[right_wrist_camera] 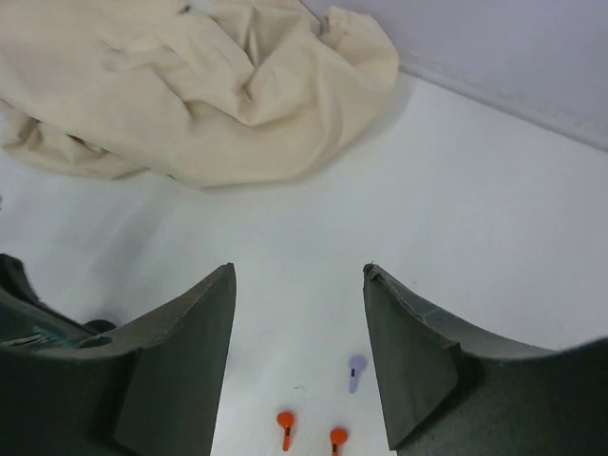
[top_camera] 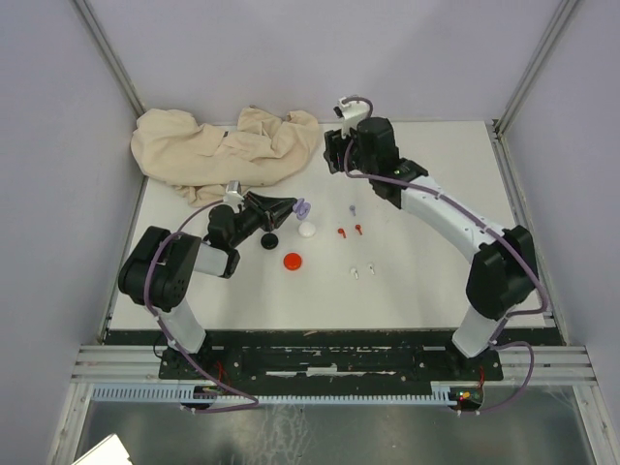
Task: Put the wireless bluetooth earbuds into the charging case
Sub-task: Pick up the earbud from the center of the board.
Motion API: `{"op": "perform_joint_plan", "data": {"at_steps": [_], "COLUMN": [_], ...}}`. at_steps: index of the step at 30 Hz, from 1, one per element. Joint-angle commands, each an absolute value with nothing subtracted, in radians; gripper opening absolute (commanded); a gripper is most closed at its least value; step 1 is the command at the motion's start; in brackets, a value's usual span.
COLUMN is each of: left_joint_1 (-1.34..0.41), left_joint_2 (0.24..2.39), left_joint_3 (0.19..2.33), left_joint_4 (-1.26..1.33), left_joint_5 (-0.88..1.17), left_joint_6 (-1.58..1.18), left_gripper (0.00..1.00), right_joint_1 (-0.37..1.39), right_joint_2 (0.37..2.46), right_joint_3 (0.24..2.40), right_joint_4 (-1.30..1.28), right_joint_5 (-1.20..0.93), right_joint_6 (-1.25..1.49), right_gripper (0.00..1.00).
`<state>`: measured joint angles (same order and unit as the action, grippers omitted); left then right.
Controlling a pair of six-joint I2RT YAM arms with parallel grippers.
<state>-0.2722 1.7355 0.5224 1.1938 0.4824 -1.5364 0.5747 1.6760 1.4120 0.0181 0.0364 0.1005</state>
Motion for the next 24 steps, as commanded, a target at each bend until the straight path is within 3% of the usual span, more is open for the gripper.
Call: {"op": "perform_joint_plan", "data": {"at_steps": [1, 8, 24], "left_joint_1": [-0.268, -0.266, -0.265], "left_joint_2": [1.724, 1.700, 1.686], "left_joint_3": [0.531, 0.550, 0.578], "left_joint_4": [1.254, 1.208, 1.157], "left_joint_5": [0.524, 0.568, 0.621], "left_joint_6": [-1.554, -1.523, -1.479], "left_gripper": [0.03, 0.03, 0.03], "right_joint_1": [0.547, 0.514, 0.471], "right_joint_2": [1.829, 2.017, 2.178], "right_joint_3": [1.589, 1.764, 1.828], "right_joint_4": [-0.488, -0.662, -0.672], "right_joint_5": [0.142, 0.100, 0.031], "right_joint_6": [0.124, 0.141, 0.171], "right_gripper": [0.65, 0.64, 0.61]}}
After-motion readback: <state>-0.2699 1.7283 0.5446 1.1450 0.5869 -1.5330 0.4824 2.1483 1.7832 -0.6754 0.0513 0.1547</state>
